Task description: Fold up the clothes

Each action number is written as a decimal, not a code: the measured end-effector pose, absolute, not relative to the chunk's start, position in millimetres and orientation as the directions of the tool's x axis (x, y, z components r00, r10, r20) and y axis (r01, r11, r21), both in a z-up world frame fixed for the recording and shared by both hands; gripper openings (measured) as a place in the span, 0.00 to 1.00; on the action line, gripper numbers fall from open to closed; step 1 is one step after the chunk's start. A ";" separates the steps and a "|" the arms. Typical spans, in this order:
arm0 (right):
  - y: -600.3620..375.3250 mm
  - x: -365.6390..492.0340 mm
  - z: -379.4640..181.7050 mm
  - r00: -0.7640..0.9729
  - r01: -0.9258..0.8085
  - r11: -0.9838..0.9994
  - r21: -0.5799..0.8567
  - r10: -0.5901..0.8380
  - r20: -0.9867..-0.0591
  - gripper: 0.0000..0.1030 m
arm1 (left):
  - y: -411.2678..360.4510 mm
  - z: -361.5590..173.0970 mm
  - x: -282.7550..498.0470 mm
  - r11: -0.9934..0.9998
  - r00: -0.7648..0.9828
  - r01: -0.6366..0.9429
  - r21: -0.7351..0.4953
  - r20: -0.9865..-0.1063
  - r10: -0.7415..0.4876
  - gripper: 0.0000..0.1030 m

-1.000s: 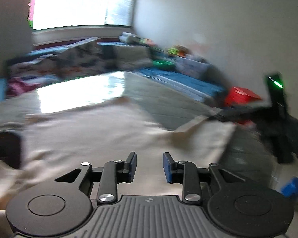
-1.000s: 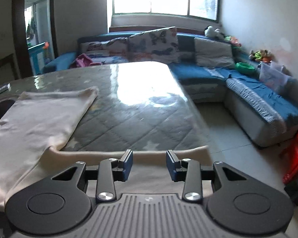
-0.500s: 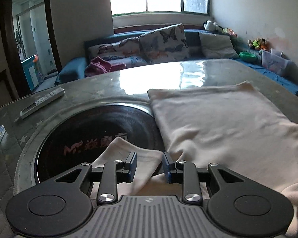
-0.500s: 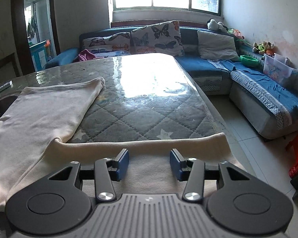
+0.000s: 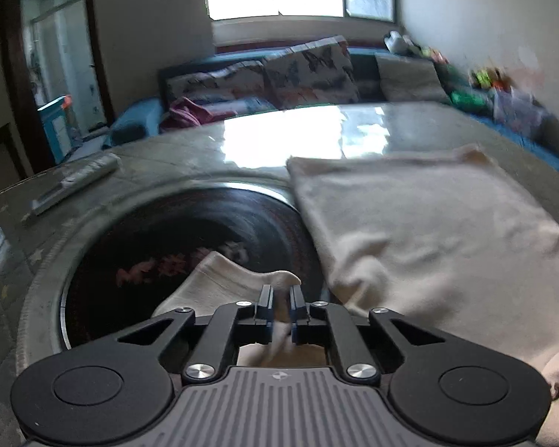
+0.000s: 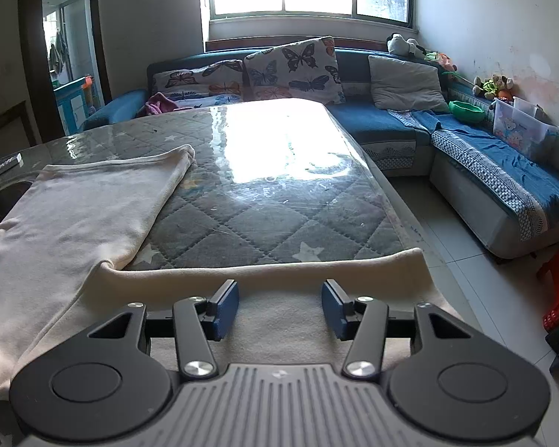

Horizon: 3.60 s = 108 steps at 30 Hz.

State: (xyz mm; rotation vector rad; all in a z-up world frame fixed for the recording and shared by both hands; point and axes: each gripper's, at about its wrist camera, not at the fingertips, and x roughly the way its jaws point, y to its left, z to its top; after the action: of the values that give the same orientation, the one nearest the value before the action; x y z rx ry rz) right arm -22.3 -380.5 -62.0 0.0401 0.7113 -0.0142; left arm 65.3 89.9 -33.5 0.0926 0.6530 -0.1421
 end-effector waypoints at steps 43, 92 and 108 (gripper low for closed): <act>-379.9 -14.8 -62.4 0.743 0.023 1.000 0.006 -0.013 -0.669 0.58 | 226.3 -29.8 28.8 0.921 0.731 -0.382 0.084 -0.582 0.356 0.11; -381.2 -13.8 -64.7 0.746 0.021 1.000 0.009 -0.009 -0.666 0.64 | 89.3 -42.1 70.7 0.961 0.738 0.121 -0.247 -0.625 -0.253 0.10; -369.3 -39.8 -45.8 0.767 -0.016 1.000 -0.003 0.010 -0.641 0.64 | 66.7 -32.1 76.7 0.966 0.738 0.153 -0.206 -0.626 -0.250 0.11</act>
State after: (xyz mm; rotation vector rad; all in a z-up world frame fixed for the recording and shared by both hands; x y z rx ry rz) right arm -39.8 -369.3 -45.8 -0.0087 0.6962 0.0139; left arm 76.7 66.7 -32.1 -0.1443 0.7068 -0.2224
